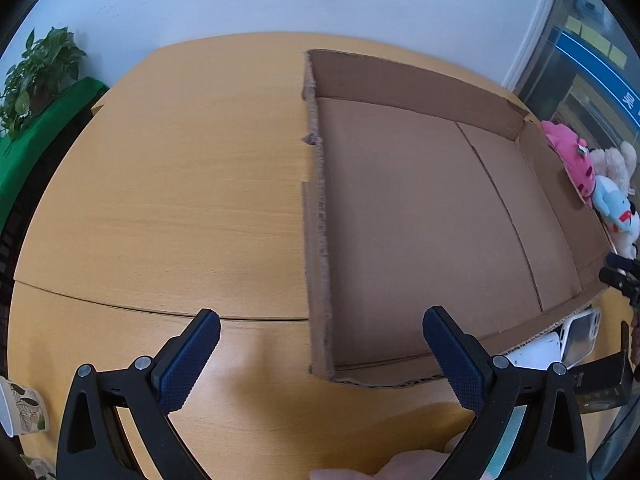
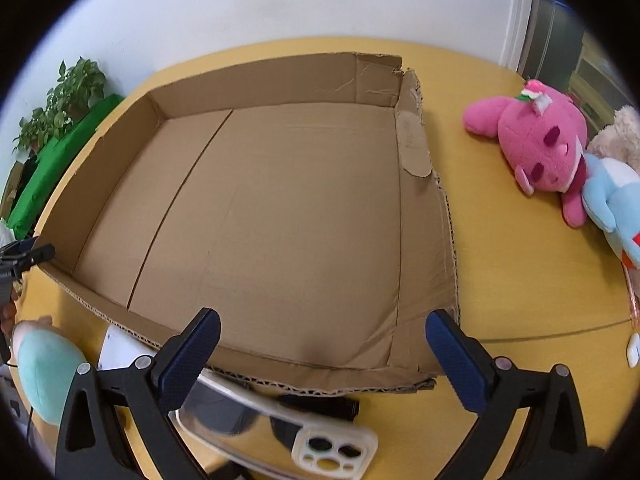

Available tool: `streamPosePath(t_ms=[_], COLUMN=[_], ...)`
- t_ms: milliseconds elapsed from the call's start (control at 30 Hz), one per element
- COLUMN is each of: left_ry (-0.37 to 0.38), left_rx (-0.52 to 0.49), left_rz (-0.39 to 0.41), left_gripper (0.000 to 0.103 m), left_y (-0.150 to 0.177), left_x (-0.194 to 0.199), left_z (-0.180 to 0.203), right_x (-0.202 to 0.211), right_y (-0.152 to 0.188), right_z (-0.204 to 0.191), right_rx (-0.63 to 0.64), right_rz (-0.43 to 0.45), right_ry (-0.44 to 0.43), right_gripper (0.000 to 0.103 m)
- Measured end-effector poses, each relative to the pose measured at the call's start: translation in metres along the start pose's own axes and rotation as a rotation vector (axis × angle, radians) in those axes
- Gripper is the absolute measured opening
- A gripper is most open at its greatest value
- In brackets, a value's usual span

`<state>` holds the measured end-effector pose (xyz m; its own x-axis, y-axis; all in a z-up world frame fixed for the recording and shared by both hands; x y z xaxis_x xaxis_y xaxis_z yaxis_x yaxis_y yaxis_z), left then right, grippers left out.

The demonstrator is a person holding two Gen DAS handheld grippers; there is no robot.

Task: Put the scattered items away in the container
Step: 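Move both grippers toward the green-pink-blue plush beside the box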

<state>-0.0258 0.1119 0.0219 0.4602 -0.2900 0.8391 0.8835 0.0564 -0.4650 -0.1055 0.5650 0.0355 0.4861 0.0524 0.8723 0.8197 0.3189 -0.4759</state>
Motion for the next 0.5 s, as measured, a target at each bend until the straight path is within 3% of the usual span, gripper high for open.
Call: streamPosePath(t_ms=[100, 167, 333, 400, 500], left_ry=[-0.006, 0.042, 0.106, 0.129, 0.206], left_rx=[0.004, 0.005, -0.023, -0.026, -0.016], left_rz=[0.01, 0.077, 0.188, 0.197, 0.184], left_gripper=[0.102, 0.102, 0.103, 0.103, 0.103], left_y=[-0.005, -0.008, 0.009, 0.026, 0.055], left_x=[0.004, 0.025, 0.09, 0.103, 0.107], left_z=[-0.008, -0.004, 0.002, 0.001, 0.001], right_x=[0.003, 0.01, 0.082, 0.12, 0.142], right_y=[0.009, 0.01, 0.011, 0.022, 0.049], right_z=[-0.002, -0.001, -0.025, -0.052, -0.109], right_rx=[0.005, -0.018, -0.019, -0.002, 0.064], right_rz=[-0.004, -0.004, 0.121, 0.189, 0.204], right_ry=[-0.005, -0.047, -0.087, -0.17, -0.328], right_gripper=[0.102, 0.102, 0.102, 0.102, 0.102])
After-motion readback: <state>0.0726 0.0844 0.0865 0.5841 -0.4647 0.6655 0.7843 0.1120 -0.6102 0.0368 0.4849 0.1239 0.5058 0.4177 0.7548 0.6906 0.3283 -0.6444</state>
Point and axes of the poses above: each gripper's, at about its wrist camera, not at the fingertips, and x roughly against the way its jaws point, z to its right, y to its underside, the point moved 5 cm from there along -x, roughly the way its jaws point, and after that the axes turned 12 degrees about y, right-handed, at the moved point
